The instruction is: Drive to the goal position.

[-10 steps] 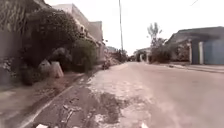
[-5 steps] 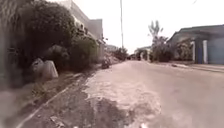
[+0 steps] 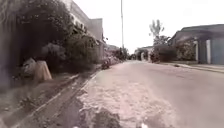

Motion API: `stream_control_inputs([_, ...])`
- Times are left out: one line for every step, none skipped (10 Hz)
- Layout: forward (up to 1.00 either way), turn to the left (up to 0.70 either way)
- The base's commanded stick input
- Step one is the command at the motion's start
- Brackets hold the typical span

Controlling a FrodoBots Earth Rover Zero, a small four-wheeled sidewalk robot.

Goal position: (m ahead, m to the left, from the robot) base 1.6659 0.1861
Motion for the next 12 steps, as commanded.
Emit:
stream_control_inputs([0.7, 0.0])
stream_control_inputs([0.7, 0.0])
stream_control_inputs([0.7, 0.0])
stream_control_inputs([0.7, 0.0])
stream_control_inputs([0.7, 0.0])
stream_control_inputs([0.7, -0.04])
stream_control_inputs([0.7, -0.12])
stream_control_inputs([0.7, -0.17])
stream_control_inputs([0.7, -0.23])
stream_control_inputs([0.7, -0.08])
stream_control_inputs([0.7, 0.0])
stream_control_inputs([0.7, 0.0])
